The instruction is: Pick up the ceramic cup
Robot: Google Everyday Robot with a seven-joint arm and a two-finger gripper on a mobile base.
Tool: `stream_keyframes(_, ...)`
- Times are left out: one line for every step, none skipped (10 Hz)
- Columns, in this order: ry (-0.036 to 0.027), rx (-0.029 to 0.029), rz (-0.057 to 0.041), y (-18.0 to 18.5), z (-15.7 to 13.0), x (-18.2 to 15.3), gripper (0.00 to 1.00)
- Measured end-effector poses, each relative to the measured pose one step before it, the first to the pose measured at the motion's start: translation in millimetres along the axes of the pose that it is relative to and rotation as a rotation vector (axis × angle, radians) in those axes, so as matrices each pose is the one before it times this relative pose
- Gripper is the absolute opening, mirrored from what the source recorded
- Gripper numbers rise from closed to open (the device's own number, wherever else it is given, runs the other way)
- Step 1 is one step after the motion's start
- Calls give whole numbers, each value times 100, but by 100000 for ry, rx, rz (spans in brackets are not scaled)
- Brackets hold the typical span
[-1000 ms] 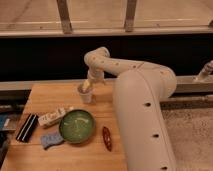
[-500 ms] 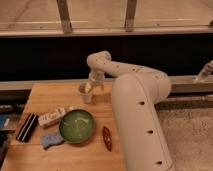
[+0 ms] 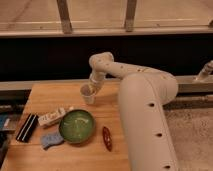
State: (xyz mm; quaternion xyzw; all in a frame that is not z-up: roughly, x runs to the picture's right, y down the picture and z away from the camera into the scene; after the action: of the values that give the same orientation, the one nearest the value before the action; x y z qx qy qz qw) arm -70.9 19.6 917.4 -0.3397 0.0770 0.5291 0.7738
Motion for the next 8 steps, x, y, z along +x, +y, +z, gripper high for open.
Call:
stream_keyframes(-1642, -2060, -315, 420, -385, -108, 0)
stream_keyframes(-2563, -1262, -650, 410, -830, -272, 0)
stream_keyframes(-1872, 1378, -247, 84, -894, -217, 0)
stream_keyframes(-3254, 2331, -126, 491, -1794, -577, 0)
stream_keyframes(-2929, 1900, 252, 239, -1745, -520, 0)
stream_keyframes(-3327, 2968, 812, -495, -2003, -353, 0)
stream_keyframes(-2365, 2071, 691, -499, -1437, -211, 0)
stream_keyframes(-3902, 3696, 1306, -1011, -2380, -278, 0)
